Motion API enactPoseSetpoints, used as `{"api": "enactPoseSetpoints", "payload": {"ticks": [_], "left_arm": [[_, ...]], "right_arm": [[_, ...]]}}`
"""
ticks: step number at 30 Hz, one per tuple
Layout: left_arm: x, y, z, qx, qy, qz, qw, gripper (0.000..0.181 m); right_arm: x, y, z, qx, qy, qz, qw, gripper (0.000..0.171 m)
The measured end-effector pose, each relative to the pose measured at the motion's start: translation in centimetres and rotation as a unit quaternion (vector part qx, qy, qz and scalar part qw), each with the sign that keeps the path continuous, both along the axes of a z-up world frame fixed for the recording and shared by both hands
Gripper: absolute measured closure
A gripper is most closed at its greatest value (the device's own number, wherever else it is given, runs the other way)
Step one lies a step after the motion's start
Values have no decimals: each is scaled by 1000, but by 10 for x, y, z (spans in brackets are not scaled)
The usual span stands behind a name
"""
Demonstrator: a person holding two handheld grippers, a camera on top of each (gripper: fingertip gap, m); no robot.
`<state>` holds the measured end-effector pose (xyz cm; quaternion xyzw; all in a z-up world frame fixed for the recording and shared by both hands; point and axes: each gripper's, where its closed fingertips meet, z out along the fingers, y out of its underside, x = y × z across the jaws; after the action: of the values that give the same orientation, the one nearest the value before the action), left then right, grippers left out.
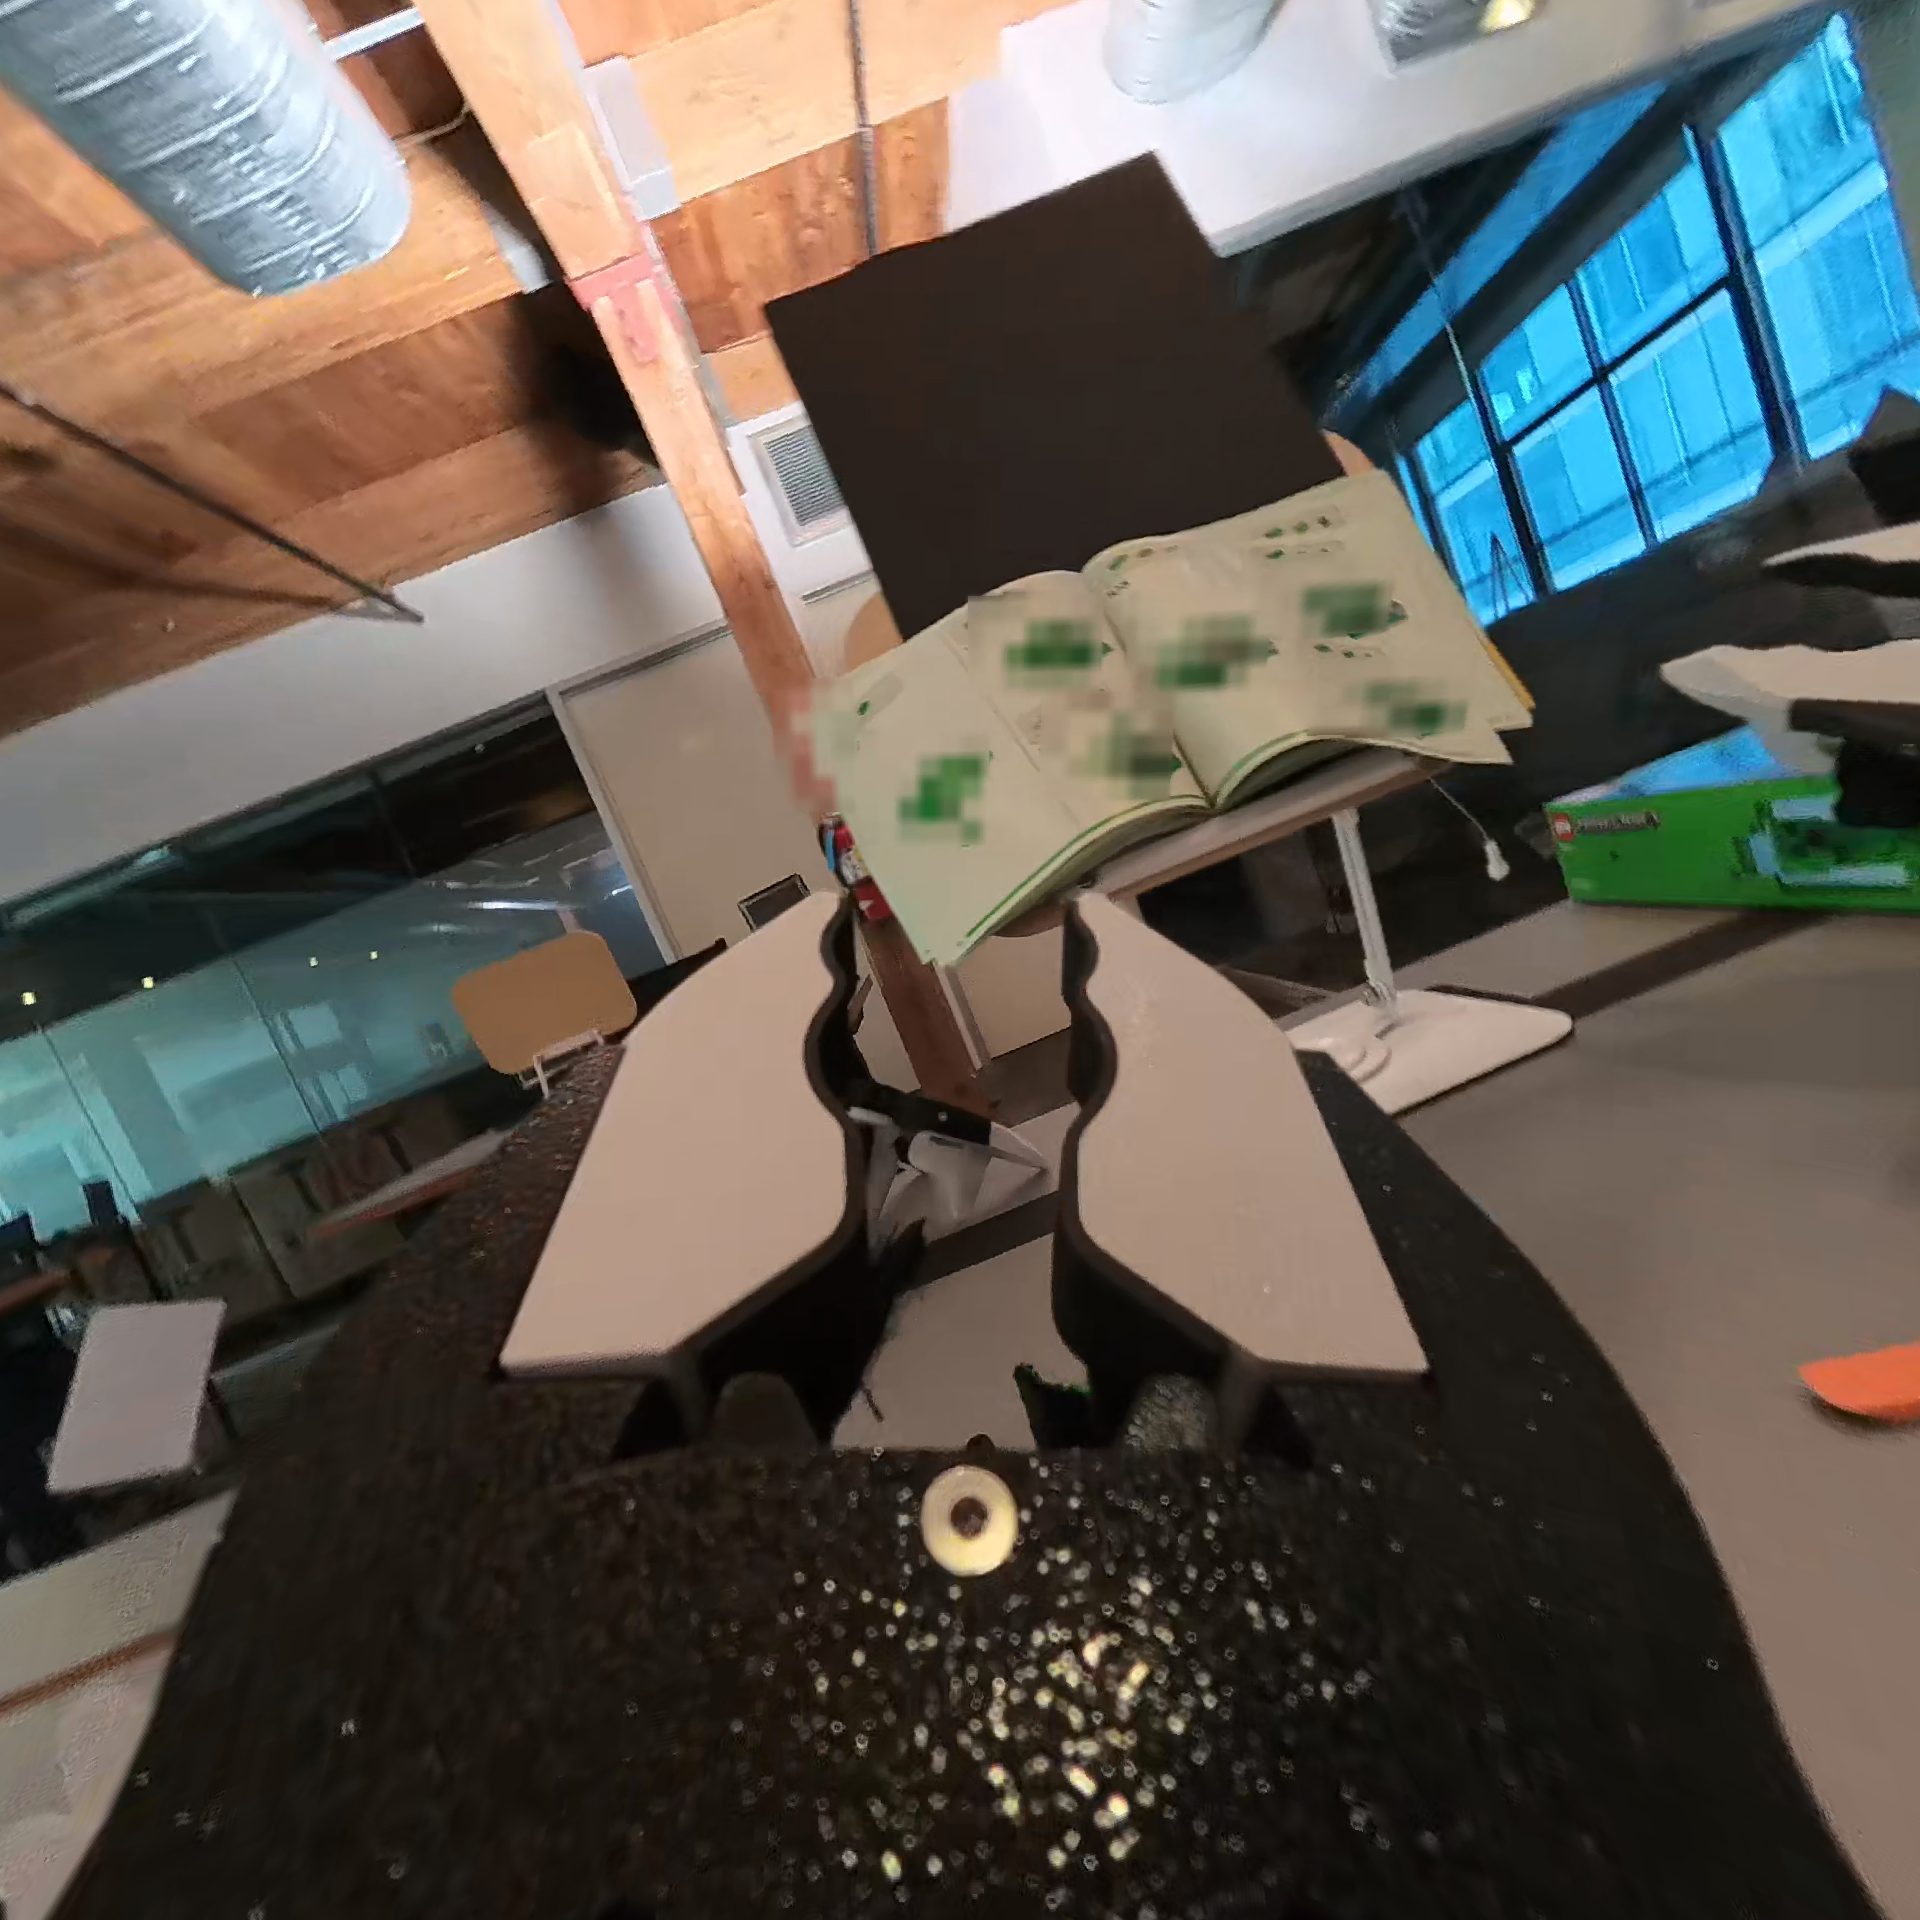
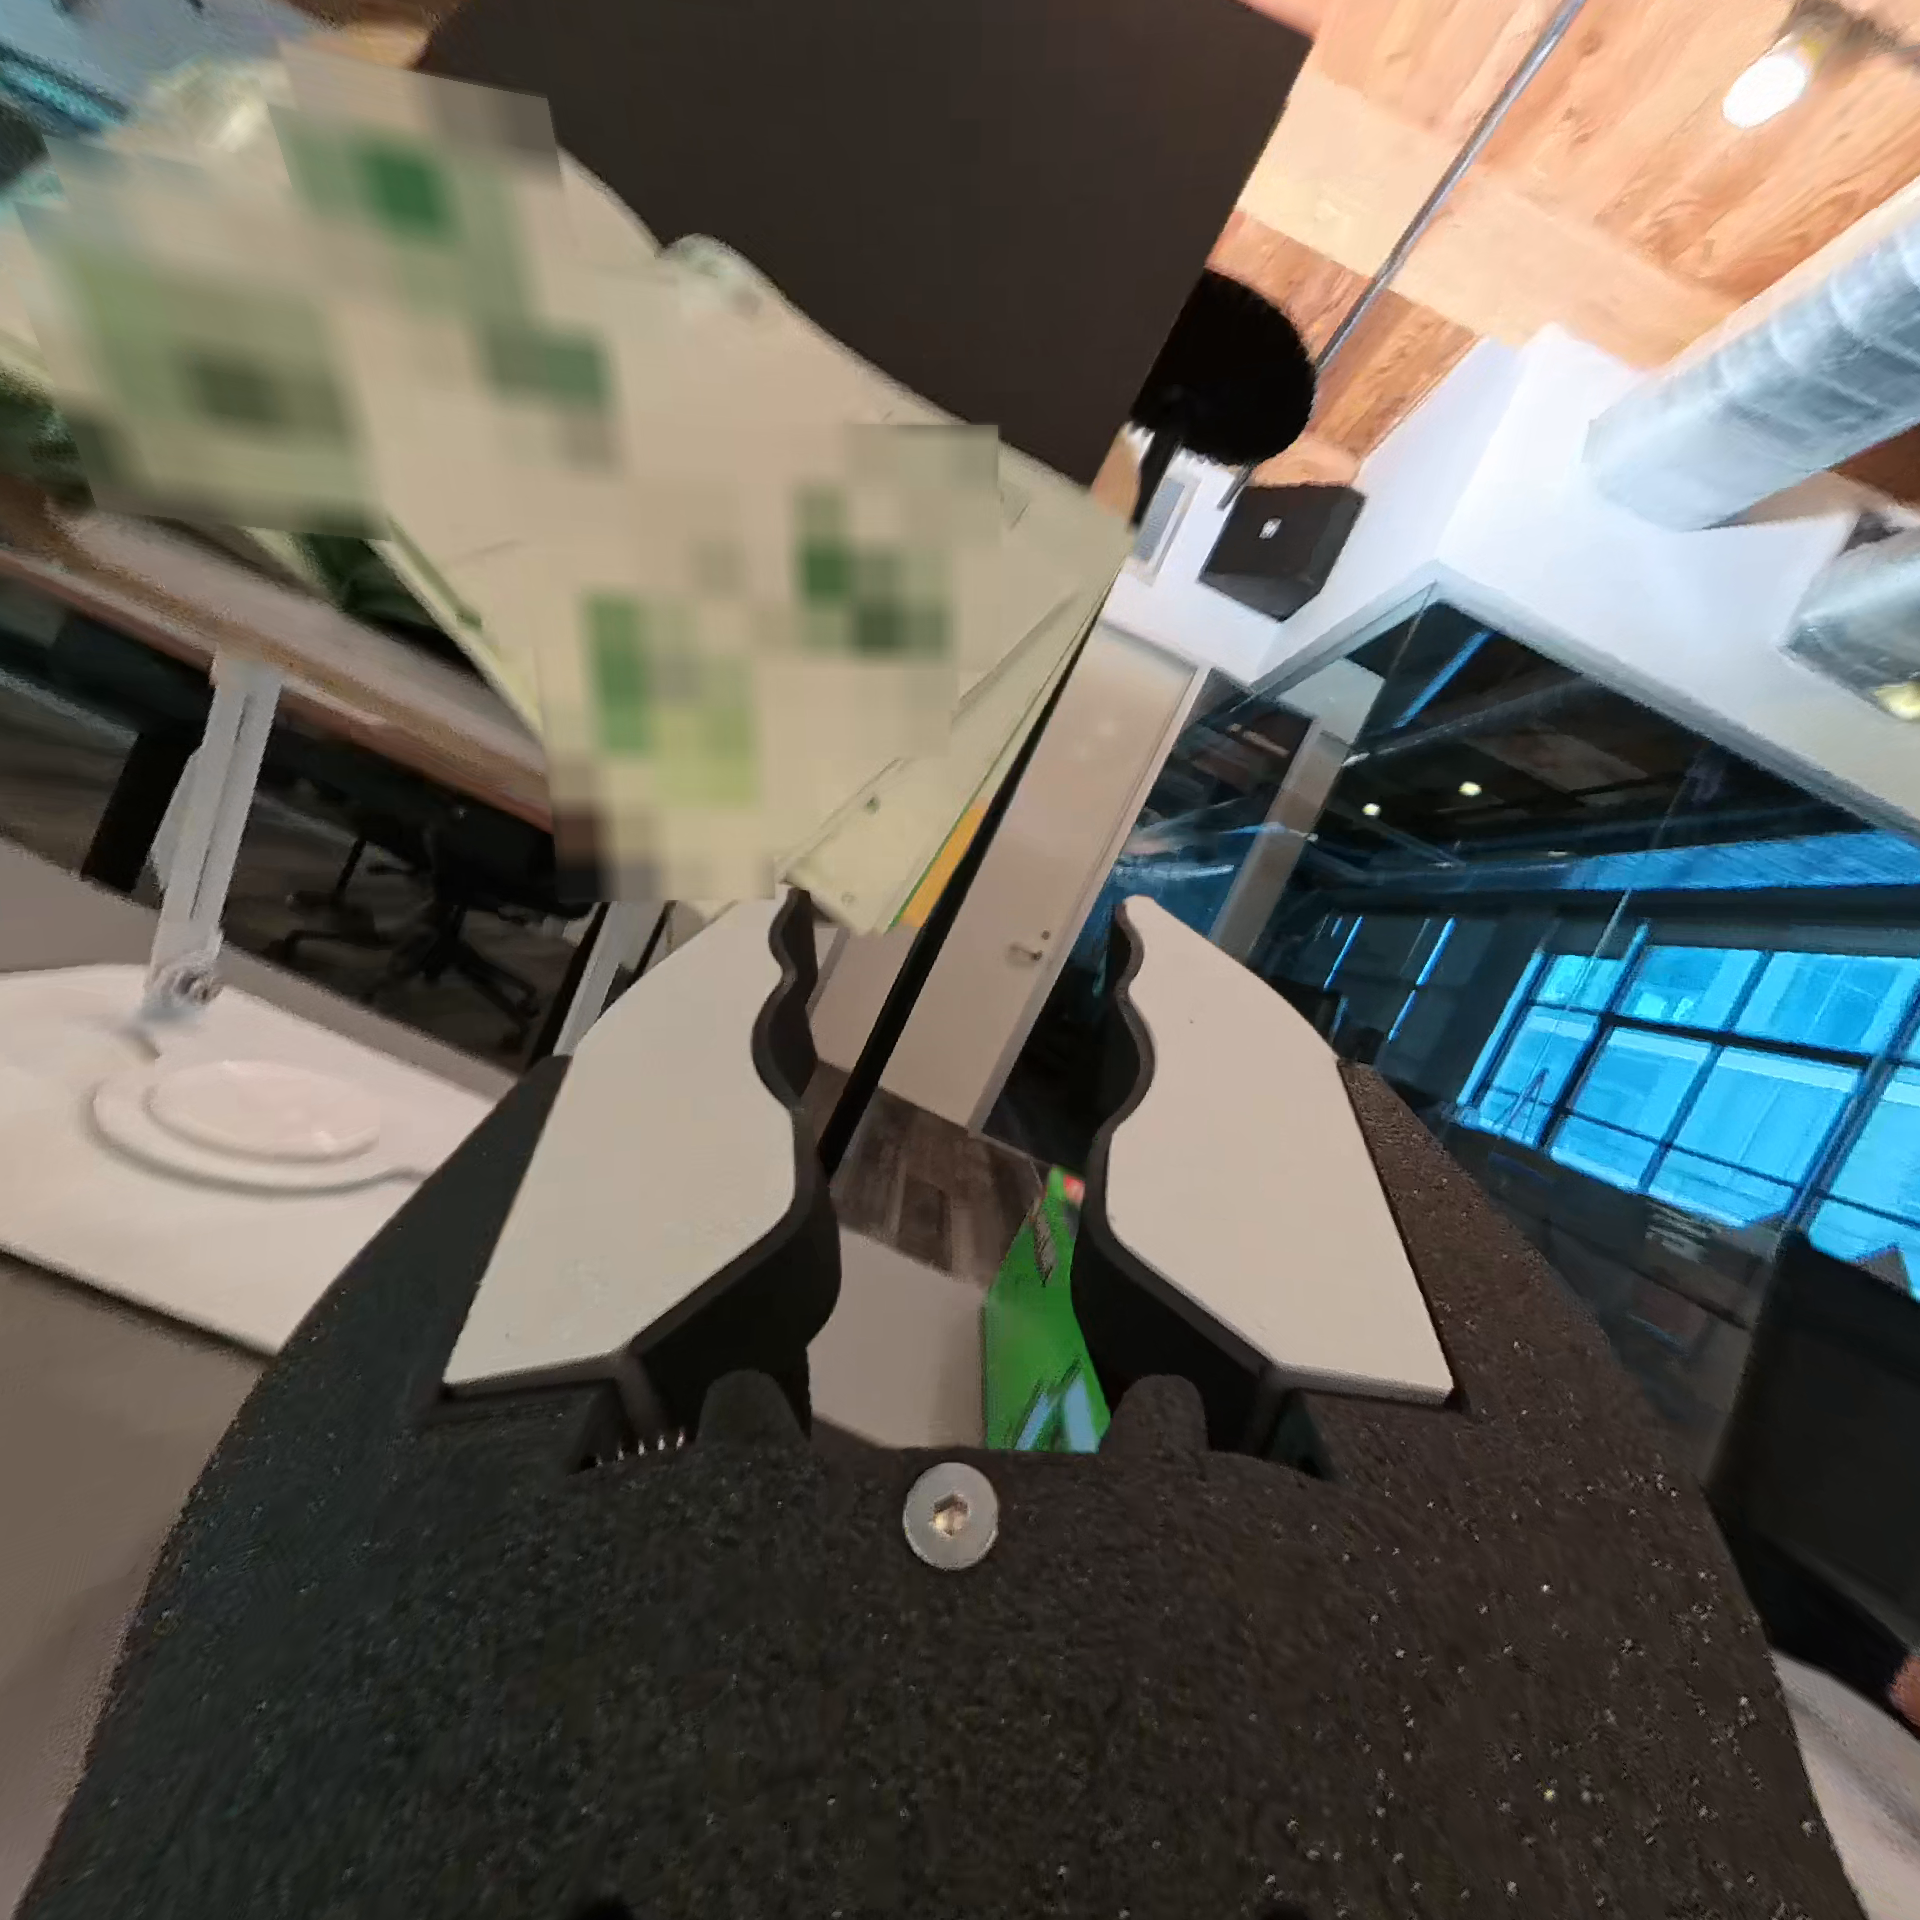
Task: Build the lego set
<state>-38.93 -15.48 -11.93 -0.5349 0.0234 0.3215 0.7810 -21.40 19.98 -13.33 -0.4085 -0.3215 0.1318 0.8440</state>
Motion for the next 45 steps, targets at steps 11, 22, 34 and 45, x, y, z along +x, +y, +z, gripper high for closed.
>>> {"api": "enactPoseSetpoints", "payload": {"ticks": [11, 22, 34, 45], "left_arm": [[-41, -6, -20, 8, -77, 3, 997, 145], [-51, -11, -21, -11, -65, 5, 998, 146], [-48, -6, -29, -27, -53, -6, 998, 152], [-64, -9, -38, -13, -104, -5, 995, 155]], "right_arm": [[8, -176, 141, 190, 68, 207, 957, 135], [-17, -359, -26, 48, -186, 529, 827, 133], [-5, -349, -83, 18, -216, 534, 817, 135], [-12, -340, -89, -5, -231, 512, 827, 141]]}}
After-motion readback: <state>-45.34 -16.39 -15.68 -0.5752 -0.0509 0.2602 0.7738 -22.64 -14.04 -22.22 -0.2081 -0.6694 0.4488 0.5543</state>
